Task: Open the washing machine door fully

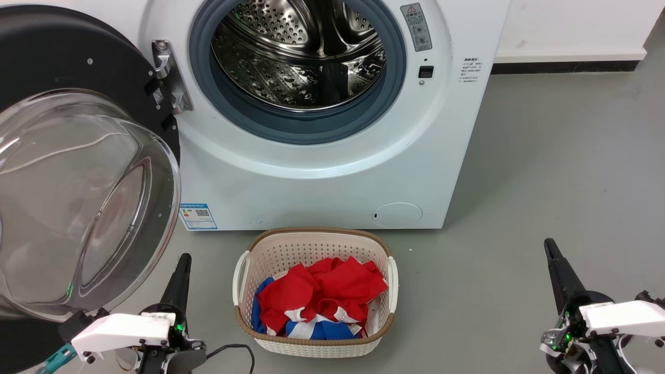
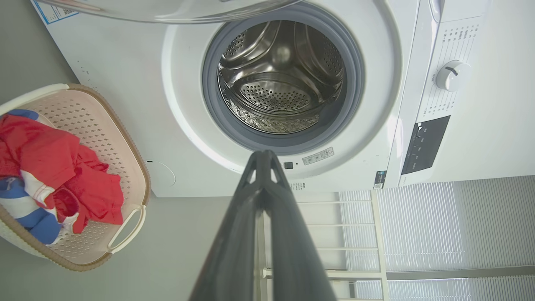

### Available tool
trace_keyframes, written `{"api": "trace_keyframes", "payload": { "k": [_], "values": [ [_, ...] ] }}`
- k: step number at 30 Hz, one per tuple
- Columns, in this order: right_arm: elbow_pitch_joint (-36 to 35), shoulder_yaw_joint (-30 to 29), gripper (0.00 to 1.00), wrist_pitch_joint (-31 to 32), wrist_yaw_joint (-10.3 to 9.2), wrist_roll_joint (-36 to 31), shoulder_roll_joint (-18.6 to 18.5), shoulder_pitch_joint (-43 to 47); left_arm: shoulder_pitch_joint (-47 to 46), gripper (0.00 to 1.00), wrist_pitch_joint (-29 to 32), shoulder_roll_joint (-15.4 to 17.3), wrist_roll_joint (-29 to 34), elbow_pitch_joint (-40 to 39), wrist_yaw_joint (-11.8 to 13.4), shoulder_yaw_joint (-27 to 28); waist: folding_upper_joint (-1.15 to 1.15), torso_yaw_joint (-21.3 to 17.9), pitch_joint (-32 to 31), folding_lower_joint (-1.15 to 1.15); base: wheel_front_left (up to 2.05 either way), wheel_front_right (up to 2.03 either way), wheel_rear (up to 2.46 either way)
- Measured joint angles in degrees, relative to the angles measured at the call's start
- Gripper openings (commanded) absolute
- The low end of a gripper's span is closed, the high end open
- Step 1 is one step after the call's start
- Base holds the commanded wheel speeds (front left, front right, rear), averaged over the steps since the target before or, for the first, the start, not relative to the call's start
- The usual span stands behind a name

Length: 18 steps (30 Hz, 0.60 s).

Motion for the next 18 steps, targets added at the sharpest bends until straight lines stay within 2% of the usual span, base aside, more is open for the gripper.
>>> {"api": "trace_keyframes", "payload": {
  "k": [18],
  "values": [
    [0.9, -1.0, 0.00, 1.0, 0.00, 7.3, 0.1, -1.0, -0.8, 0.00, 1.6, -1.3, -6.1, 0.4, -1.2, 1.8, 0.00, 0.7, -0.2, 0.00, 0.00, 0.00, 0.00]
  ]
}}
